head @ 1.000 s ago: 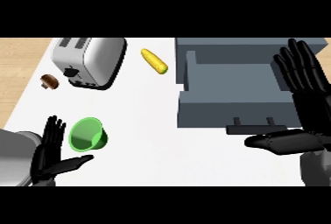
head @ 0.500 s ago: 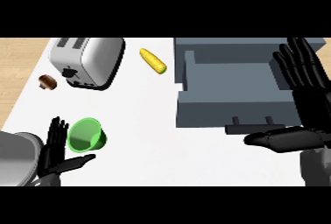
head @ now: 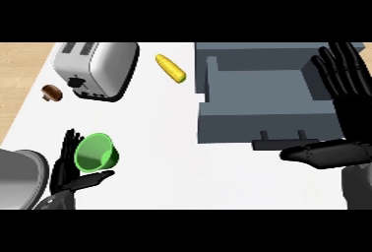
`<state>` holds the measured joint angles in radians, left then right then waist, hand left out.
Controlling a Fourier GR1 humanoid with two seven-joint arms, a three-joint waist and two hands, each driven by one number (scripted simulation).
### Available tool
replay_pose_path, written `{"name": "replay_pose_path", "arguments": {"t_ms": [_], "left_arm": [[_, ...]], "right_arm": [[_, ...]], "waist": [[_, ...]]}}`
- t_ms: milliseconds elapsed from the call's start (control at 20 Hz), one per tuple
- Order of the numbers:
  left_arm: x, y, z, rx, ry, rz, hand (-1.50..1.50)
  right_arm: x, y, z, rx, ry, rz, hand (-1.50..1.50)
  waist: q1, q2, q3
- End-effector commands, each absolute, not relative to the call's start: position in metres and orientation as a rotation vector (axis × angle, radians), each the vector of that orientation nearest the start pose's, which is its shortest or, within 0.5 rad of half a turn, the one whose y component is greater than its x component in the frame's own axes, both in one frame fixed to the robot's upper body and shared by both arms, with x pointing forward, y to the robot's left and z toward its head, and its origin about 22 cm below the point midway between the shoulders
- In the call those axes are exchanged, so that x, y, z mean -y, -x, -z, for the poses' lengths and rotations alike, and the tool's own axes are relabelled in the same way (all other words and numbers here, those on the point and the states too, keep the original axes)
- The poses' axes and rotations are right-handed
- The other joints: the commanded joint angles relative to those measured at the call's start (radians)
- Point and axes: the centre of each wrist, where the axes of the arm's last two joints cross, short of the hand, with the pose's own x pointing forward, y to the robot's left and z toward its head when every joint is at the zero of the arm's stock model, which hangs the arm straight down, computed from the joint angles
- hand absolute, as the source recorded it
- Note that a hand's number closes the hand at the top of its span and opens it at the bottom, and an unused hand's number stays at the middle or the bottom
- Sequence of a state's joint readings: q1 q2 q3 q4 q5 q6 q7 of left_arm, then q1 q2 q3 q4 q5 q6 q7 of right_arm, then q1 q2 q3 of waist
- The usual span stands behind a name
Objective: Pick up the cup, place it into the drawer and close the drawer
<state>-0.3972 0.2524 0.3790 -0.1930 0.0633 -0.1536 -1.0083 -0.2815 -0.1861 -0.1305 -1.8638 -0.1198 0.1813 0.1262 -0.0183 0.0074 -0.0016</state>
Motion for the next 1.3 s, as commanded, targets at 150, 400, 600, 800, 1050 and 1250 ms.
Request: {"name": "replay_pose_path", "arguments": {"t_ms": [150,400,600,800,1050,1250], "left_arm": [[-0.330,-0.235,0.159,1.719,-0.071,-0.216,-1.50],[-0.317,-0.245,0.157,1.724,0.099,-0.247,1.50],[-0.309,-0.243,0.159,1.899,-0.039,-0.205,1.50],[-0.315,-0.258,0.148,1.915,-0.331,-0.138,1.50],[-0.286,-0.271,0.147,1.963,-0.337,-0.182,1.50],[-0.282,-0.291,0.133,2.046,-0.196,-0.288,1.50]], "right_arm": [[0.264,-0.270,-0.151,1.995,-0.054,-0.273,-1.50],[0.265,-0.269,-0.153,1.979,-0.076,-0.269,-1.50],[0.268,-0.276,-0.145,1.992,-0.038,-0.282,-1.50],[0.263,-0.272,-0.158,1.999,-0.036,-0.297,-1.50],[0.264,-0.267,-0.149,1.990,-0.056,-0.262,-1.50],[0.262,-0.273,-0.160,2.004,-0.071,-0.276,-1.50]], "waist": [[-0.004,0.002,-0.002],[-0.014,0.003,-0.003],[0.004,0.001,-0.001],[-0.009,0.003,-0.003],[-0.009,0.002,-0.002],[-0.010,0.003,-0.003]]}}
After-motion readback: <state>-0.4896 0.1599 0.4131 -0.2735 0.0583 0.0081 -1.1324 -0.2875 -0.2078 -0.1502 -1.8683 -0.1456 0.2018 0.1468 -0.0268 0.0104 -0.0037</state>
